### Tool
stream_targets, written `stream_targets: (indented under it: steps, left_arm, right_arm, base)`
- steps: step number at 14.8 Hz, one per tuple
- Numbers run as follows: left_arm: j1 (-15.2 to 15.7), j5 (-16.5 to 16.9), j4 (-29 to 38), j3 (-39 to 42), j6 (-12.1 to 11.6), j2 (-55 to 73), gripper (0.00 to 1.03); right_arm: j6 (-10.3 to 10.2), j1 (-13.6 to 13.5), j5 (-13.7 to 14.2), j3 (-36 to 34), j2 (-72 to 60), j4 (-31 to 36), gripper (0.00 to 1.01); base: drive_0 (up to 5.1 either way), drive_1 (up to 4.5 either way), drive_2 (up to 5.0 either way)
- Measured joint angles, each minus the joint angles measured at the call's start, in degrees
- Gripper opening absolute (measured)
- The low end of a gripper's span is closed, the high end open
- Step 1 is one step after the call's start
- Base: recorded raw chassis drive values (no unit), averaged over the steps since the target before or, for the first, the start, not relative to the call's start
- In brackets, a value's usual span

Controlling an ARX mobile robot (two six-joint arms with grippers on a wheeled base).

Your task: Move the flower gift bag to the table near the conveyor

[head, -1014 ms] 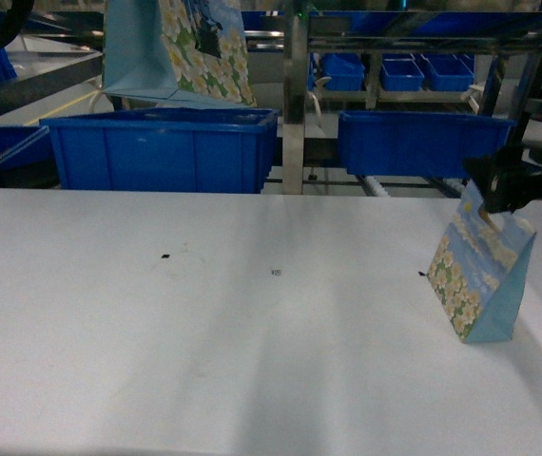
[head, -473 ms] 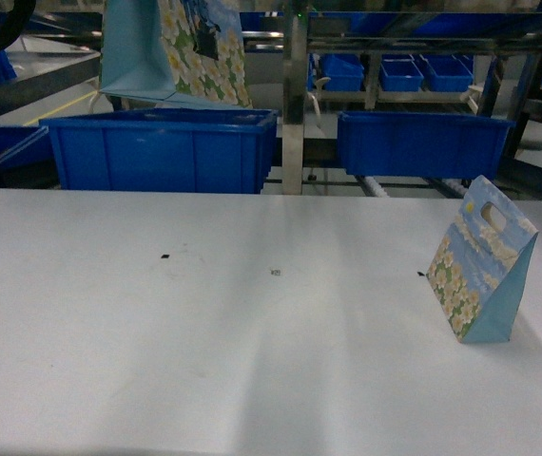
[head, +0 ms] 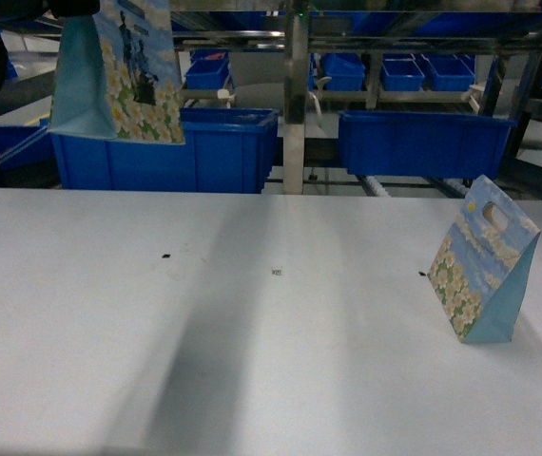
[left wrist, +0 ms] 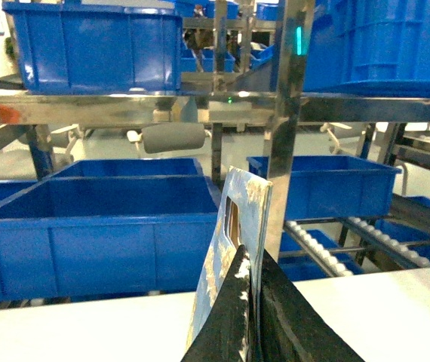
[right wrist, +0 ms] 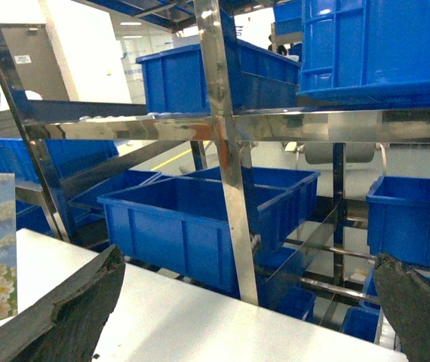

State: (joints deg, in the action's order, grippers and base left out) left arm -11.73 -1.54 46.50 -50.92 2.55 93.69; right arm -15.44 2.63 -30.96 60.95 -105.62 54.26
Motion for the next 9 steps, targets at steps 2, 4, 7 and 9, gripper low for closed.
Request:
stream_targets:
  steps: [2, 4, 7, 9]
  left_arm:
    - [1.8, 0.7, 0.7, -0.2, -1.2, 4.6, 0.02]
    - [2.1, -0.7, -0.6, -0.2, -2.1, 7.8, 0.02]
    - [2.1, -0.8, 0.3, -0.3, -2.6, 7.5, 0.02]
    - [2.1, -0.9, 0.3, -0.4, -2.6, 7.1, 0.02]
  right_arm:
    - [0.0, 0.0, 0.0, 0.0, 0.0, 0.0, 0.98]
    - [0.0, 0.0, 0.0, 0.0, 0.0, 0.0, 0.98]
    - [0.0, 0.0, 0.0, 0.0, 0.0, -0.1, 0.98]
    - [0.0, 0.0, 0.0, 0.0, 0.0, 0.0, 0.98]
  base:
    - [0.0, 0.00, 0.0]
    - [0.0, 0.00, 0.0]
    - [0.0, 0.00, 0.0]
    - [0.0, 0.00, 0.0]
